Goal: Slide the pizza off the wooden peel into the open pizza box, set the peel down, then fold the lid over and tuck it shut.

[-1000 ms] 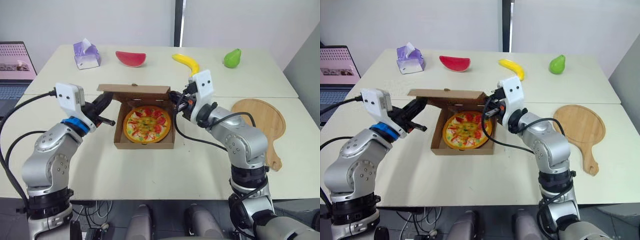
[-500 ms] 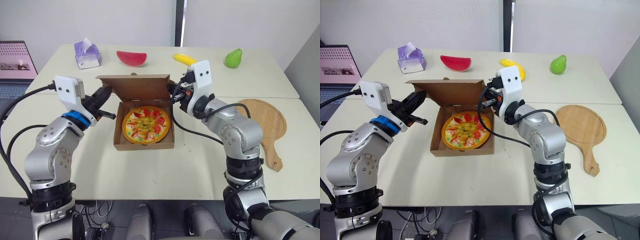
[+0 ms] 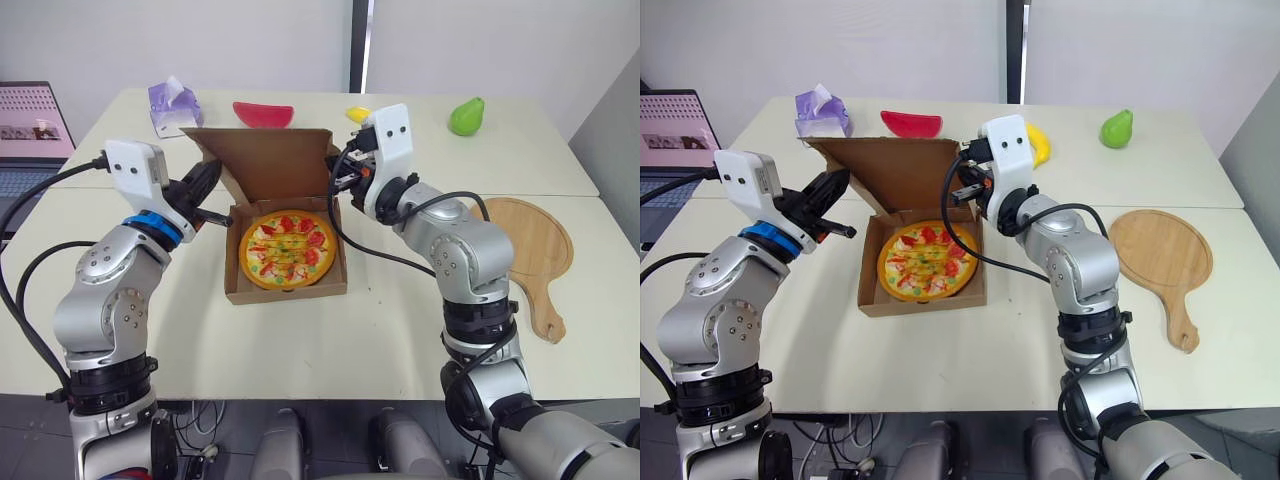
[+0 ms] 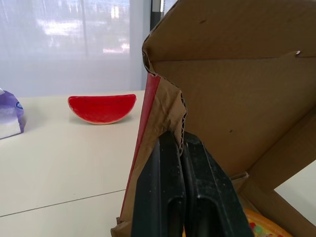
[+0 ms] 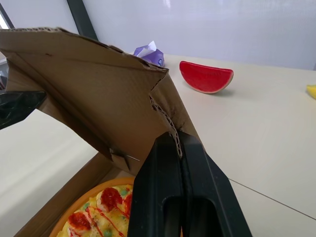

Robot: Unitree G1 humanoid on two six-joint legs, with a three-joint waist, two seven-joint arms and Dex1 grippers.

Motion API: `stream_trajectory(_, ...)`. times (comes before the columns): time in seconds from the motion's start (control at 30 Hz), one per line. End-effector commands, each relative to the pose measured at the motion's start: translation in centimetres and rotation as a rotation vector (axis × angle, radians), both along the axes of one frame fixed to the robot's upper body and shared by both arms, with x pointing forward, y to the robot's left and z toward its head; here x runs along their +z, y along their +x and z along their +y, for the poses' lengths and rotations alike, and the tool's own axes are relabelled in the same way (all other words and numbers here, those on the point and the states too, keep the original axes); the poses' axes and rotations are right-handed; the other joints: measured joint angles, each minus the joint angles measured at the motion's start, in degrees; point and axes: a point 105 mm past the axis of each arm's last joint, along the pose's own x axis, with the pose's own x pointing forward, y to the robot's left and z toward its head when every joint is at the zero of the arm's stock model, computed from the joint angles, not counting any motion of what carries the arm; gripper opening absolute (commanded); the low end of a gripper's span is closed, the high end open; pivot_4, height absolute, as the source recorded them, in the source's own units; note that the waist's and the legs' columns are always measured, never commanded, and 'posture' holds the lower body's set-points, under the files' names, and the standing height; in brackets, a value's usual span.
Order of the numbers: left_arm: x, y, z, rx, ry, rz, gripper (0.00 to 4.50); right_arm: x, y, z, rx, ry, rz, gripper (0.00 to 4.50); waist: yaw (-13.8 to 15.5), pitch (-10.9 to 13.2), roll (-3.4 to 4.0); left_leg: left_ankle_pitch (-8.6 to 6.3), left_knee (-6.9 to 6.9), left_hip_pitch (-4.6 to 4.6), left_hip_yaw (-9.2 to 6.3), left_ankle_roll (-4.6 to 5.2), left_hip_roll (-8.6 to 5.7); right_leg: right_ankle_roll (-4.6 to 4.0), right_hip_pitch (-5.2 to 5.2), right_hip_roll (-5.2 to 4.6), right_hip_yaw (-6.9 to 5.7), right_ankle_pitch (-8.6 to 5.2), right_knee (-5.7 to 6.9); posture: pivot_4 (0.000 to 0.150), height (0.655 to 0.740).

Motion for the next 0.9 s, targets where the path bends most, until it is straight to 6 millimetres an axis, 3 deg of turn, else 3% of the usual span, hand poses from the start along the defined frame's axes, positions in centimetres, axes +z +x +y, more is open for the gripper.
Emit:
stream_trajectory(0.03, 0.4, -1.1, -1.9, -0.079, 0.009, -0.034, 0.0, 0.3, -2.2, 2.5, 0.129, 0.001, -0.033, 0.02, -0.02, 0.0, 0.0, 0.0, -0.01, 0.0, 0.0, 0.0, 0.0, 0.0, 0.0, 0.0, 0.0, 0.0, 0.0, 0.15, 0.74)
stream_trajectory(0.37, -2.0, -2.9, -0.8, -0.008, -0.003, 0.0, 0.0, -2.4, -3.1, 1.4, 0.151, -0.017, 0.063, 0.02, -0.12, 0.0, 0.0, 0.0, 0.0, 0.03, -0.01, 0.0, 0.03, 0.0, 0.02, 0.01, 0.02, 0.0, 0.03, 0.15, 0.74)
stream_trajectory(0.57, -2.8, -3.3, -0.6, 0.017, -0.004, 0.003, 0.0, -3.0, -3.9, 1.6, 0.211, -0.001, 0.105, 0.02, -0.25, -0.01, 0.0, 0.0, 0.0, 0.07, -0.01, 0.0, 0.03, 0.0, 0.03, 0.02, 0.03, 0.0, 0.06, 0.15, 0.74)
stream_trajectory(0.9, -1.7, -3.5, 0.9, 0.068, 0.048, -0.026, 0.0, -2.9, -3.6, 1.4, 0.199, -0.001, 0.106, 0.02, -0.31, 0.0, 0.0, 0.0, -0.02, 0.07, 0.0, 0.01, 0.03, 0.0, 0.03, 0.03, 0.03, 0.0, 0.05, 0.15, 0.74)
